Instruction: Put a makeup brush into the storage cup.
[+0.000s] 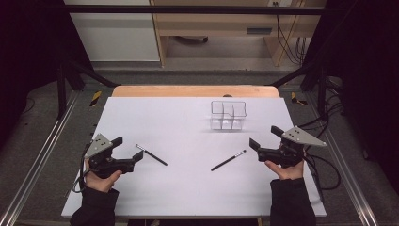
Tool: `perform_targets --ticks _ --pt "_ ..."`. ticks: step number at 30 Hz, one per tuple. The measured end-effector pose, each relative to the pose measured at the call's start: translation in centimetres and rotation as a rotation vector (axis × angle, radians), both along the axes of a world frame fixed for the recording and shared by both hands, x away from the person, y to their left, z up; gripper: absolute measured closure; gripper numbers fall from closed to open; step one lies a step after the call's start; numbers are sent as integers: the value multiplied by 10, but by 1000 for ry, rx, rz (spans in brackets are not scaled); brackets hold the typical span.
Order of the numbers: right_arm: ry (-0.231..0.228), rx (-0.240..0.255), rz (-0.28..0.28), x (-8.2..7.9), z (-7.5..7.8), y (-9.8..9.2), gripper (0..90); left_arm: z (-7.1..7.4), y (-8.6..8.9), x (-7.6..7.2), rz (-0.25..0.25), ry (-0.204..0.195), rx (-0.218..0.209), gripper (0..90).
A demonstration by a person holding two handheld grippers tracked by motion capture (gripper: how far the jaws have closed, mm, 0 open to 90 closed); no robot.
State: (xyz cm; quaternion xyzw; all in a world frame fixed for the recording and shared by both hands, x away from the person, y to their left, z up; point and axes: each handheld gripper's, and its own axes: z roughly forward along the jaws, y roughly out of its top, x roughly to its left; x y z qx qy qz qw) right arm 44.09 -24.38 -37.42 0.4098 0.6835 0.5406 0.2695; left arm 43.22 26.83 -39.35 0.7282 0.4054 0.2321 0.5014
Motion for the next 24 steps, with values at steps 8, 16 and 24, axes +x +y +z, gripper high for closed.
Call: perform_targets --ticks 8,16,24 --pt "8 7 -24 -4 -1 -10 59 1 -2 0 0 7 5 39" --pt "17 -21 -16 -7 -1 -3 58 3 -7 -3 -6 5 18 42" --pt "31 -31 2 -7 -2 3 59 0 -14 -2 -11 28 32 45"
